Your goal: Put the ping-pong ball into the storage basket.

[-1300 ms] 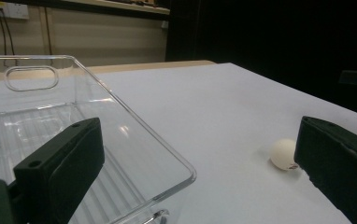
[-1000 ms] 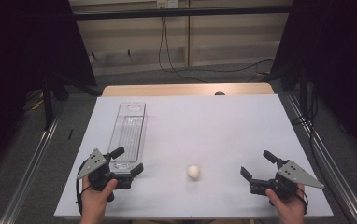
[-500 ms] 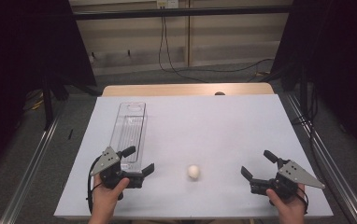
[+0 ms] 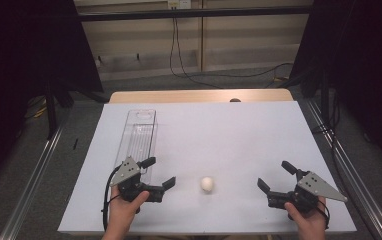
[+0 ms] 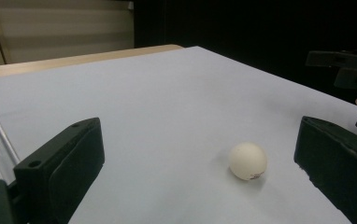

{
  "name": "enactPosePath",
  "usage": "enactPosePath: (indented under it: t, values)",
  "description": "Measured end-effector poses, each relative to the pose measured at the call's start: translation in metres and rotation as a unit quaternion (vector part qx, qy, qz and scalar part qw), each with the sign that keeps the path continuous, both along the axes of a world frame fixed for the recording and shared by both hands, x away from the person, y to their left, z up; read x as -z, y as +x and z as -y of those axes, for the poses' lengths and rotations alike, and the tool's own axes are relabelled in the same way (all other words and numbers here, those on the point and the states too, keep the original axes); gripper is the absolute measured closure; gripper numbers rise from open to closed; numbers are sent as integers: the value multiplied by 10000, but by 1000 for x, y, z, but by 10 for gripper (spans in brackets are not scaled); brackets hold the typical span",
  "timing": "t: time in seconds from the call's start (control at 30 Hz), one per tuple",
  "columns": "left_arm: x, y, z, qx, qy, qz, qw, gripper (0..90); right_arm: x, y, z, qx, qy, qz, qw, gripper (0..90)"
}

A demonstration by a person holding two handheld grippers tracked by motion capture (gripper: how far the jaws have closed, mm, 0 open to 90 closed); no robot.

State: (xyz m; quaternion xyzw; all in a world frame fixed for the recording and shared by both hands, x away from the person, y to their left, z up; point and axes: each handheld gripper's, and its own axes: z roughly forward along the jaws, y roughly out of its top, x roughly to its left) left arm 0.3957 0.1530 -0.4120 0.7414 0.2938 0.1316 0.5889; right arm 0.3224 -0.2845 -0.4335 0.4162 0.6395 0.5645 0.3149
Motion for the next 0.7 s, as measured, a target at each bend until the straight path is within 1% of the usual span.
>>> enactPosePath:
  t: [0.03, 0.07, 0.1, 0.13, 0.17, 0.2, 0.23, 0.27, 0.4, 0.5, 0.53, 0.57, 0.6, 0.63, 0.67, 0.7]
  values:
    - [0, 0, 0, 0, 0, 0, 10000, 18, 0, 0, 0, 2, 0, 2, 10000, 5]
    - [0, 0, 2, -1, -54, -23, 10000, 18, 0, 0, 0, 6, 0, 4, 10000, 5]
    - [0, 1, 3, 15, 27, -9, 10000, 18, 0, 0, 0, 4, 3, 1, 10000, 5]
    - [0, 1, 4, 41, 47, 3, 10000, 18, 0, 0, 0, 4, 3, 1, 10000, 5]
    - [0, 1, 7, 39, -33, -36, 10000, 18, 0, 0, 0, 4, -3, 14, 10000, 5]
    - [0, 2, 9, 44, -36, -52, 10000, 18, 0, 0, 0, 5, 5, 14, 10000, 5]
    - [0, 3, 10, 97, 54, -46, 9999, 18, 0, 0, 0, 5, 5, 14, 10000, 5]
    - [1, 3, 14, 73, -6, -80, 9999, 18, 0, 0, 0, 5, 4, 10, 10000, 5]
    - [3, 5, 20, 108, 70, -136, 9998, 18, -1, 0, 0, -10, 3, 7, 10000, 5]
    - [4, 5, 25, 139, 73, -179, 9997, 18, 0, 0, 0, -2, 15, 17, 10000, 5]
    - [4, 6, 25, 151, 173, -150, 9996, 18, 0, 0, 0, -4, 19, 15, 10000, 5]
    - [5, 6, 27, 143, 89, -170, 9997, 18, -1, 0, 0, 4, 30, 12, 10000, 5]
    - [6, 6, 28, 185, 69, -179, 9996, 18, -1, 0, 0, 5, 37, 13, 10000, 5]
    - [6, 6, 29, 155, 103, -204, 9996, 18, -1, 0, 0, 4, 29, 22, 10000, 5]
    - [6, 7, 30, 193, 147, -179, 9995, 18, -1, 0, 0, 4, 29, 22, 10000, 5]
    - [6, 7, 32, 172, 170, -198, 9995, 18, 0, 0, 0, 22, 47, 14, 10000, 5]
